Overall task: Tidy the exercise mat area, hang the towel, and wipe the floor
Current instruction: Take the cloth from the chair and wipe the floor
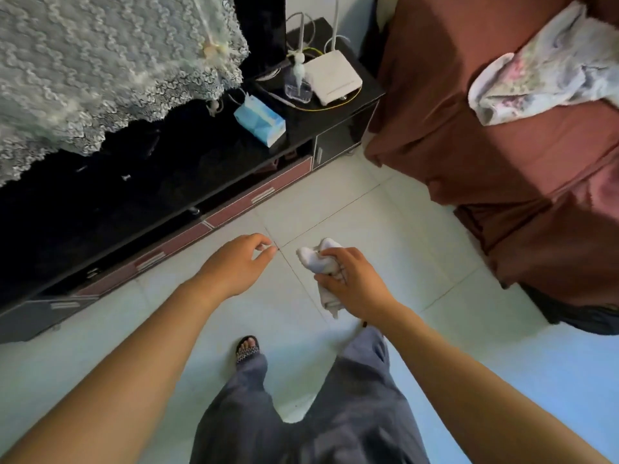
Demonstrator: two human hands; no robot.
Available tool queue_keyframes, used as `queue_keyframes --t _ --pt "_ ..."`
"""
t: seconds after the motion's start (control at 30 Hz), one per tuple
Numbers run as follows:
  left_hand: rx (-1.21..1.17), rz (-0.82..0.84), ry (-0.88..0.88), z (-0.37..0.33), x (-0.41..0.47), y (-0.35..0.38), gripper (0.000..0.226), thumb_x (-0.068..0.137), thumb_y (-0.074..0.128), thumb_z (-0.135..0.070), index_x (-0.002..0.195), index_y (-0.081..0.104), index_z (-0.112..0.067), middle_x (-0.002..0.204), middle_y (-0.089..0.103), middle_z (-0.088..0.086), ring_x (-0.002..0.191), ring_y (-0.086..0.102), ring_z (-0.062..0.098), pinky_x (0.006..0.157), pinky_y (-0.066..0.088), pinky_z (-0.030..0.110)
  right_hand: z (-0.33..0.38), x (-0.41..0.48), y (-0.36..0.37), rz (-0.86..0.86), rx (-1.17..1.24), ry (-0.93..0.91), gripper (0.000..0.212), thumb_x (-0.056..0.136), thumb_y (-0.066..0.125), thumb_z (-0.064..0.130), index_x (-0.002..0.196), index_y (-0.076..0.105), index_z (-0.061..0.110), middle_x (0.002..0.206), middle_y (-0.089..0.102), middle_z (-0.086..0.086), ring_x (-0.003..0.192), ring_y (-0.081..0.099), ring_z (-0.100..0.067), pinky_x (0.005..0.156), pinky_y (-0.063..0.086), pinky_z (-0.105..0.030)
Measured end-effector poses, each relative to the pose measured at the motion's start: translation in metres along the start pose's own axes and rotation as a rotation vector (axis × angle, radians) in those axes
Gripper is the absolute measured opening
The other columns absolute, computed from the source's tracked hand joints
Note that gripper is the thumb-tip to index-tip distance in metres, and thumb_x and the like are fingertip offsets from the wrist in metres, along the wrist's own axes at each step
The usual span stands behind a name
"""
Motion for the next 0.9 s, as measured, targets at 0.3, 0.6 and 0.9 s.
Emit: queue_keyframes --t 0.3,0.6,0.9 --pt "-0.107 -0.099 -0.179 0.016 0.134 0.127 0.035 0.095 0.042 -0.037 0.127 0.049 -0.022 0.130 0.052 -0.001 0.117 0.051 0.019 0.096 0.042 0.033 -0.134 0.131 -0.066 0.088 -0.233 -0.011 0.010 0.082 0.052 0.015 0.092 0.049 0.013 0.063 0.061 -0.015 0.050 0.059 -0.030 0.043 0.053 -0.043" --pt "0.096 -0.254 -0.071 0.161 0.332 0.287 0.042 0.093 0.046 -0.028 0.134 0.043 -0.022 0.137 0.048 -0.001 0.117 0.049 0.026 0.090 0.046 0.041 -0.376 0.318 -0.038 0.051 -0.303 0.052 0.007 0.082 0.047 0.008 0.086 0.044 0.013 0.059 0.057 -0.012 0.044 0.057 -0.016 0.039 0.042 -0.020" --pt "0.367 -0.274 -0.002 0.333 0.452 0.434 0.057 0.081 0.033 -0.042 0.126 0.057 -0.016 0.133 0.055 0.008 0.118 0.054 0.035 0.088 0.049 0.051 -0.584 0.445 0.016 -0.248 -1.059 -0.219 0.042 0.083 0.045 0.042 0.122 0.047 0.028 0.121 0.052 -0.011 0.100 0.055 -0.032 0.066 0.051 -0.034"
Point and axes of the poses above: each hand's wrist, its own x-axis towards the middle knuckle, its own y-axis out of the palm, z = x × y, the point moved 6 cm from there along x, towards the middle knuckle
